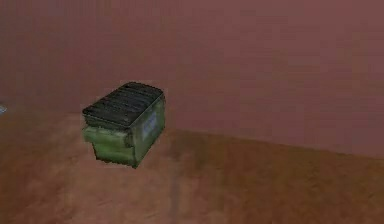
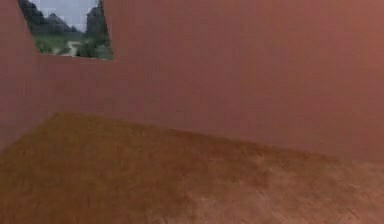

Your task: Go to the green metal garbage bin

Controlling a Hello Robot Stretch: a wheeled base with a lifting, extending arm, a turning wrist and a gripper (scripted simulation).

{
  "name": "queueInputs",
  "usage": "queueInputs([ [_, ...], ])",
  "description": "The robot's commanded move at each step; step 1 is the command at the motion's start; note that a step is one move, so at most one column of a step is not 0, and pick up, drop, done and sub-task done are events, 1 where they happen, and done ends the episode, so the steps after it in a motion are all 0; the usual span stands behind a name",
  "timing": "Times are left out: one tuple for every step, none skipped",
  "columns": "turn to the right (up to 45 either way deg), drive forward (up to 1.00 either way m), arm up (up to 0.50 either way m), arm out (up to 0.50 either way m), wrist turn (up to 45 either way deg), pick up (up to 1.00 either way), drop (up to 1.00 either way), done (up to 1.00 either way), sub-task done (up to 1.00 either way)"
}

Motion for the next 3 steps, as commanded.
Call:
queueInputs([
  [0.0, 0.95, 0.0, 0.0, 0.0, 0.0, 0.0, 0.0, 0.0],
  [-30.0, 0.0, 0.0, 0.0, 0.0, 0.0, 0.0, 0.0, 0.0],
  [0.0, 0.0, 0.0, 0.0, 0.0, 0.0, 0.0, 1.0, 0.0],
])
